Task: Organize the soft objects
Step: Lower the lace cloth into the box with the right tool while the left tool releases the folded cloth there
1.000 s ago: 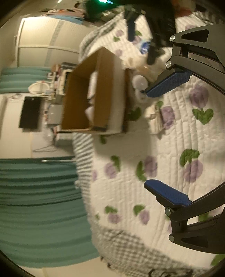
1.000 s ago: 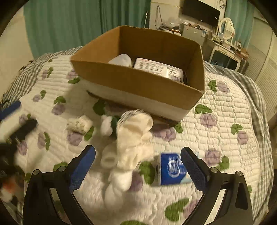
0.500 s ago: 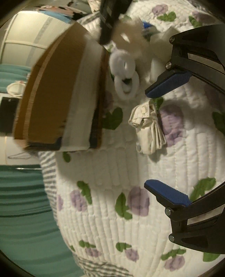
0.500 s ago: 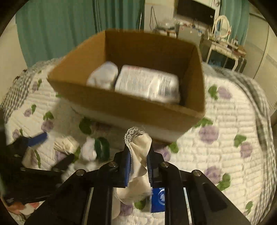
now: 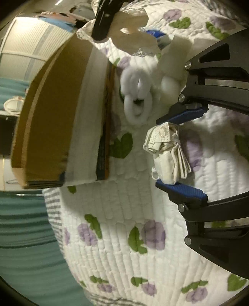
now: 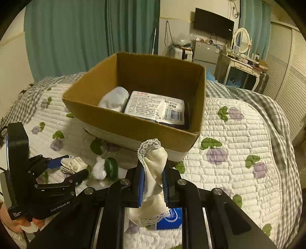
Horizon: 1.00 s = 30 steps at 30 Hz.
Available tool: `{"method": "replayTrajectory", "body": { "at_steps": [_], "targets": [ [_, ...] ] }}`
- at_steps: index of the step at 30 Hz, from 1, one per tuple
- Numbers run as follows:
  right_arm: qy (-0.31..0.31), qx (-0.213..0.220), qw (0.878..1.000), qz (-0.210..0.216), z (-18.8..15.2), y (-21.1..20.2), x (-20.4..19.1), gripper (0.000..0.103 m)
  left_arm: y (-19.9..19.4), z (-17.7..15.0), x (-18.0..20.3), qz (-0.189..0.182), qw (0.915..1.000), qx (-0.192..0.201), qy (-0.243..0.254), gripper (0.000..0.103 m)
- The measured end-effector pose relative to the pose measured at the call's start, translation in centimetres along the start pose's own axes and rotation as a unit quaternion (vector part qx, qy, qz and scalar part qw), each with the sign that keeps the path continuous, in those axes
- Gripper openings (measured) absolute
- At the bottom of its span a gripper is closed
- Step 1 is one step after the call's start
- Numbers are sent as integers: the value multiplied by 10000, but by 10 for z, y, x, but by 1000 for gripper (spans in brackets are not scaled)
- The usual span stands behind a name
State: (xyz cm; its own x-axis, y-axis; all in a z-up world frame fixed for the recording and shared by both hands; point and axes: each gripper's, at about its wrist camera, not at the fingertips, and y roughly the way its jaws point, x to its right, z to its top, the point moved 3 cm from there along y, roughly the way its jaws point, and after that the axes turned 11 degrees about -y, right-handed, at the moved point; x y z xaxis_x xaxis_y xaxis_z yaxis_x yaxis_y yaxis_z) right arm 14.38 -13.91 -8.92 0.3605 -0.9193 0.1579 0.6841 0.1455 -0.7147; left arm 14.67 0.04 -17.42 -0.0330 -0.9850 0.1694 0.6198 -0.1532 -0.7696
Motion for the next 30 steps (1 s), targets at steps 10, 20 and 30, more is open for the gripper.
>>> {"method": "replayTrajectory", "body": {
  "at_steps": [10,20,30],
  "targets": [
    [21,450,9989,149,13,-67,-3,14,-87,16,17,-135,9982,583,-2,55],
    [-258,1066,9940,-51,51,-164,-5,14,-165,71,38,-373,9889,1428,171,55],
    [-332,1554,9868,-313,122,-186,15,14,-193,135,56,-383,9763,2093,389,55]
  ]
}}
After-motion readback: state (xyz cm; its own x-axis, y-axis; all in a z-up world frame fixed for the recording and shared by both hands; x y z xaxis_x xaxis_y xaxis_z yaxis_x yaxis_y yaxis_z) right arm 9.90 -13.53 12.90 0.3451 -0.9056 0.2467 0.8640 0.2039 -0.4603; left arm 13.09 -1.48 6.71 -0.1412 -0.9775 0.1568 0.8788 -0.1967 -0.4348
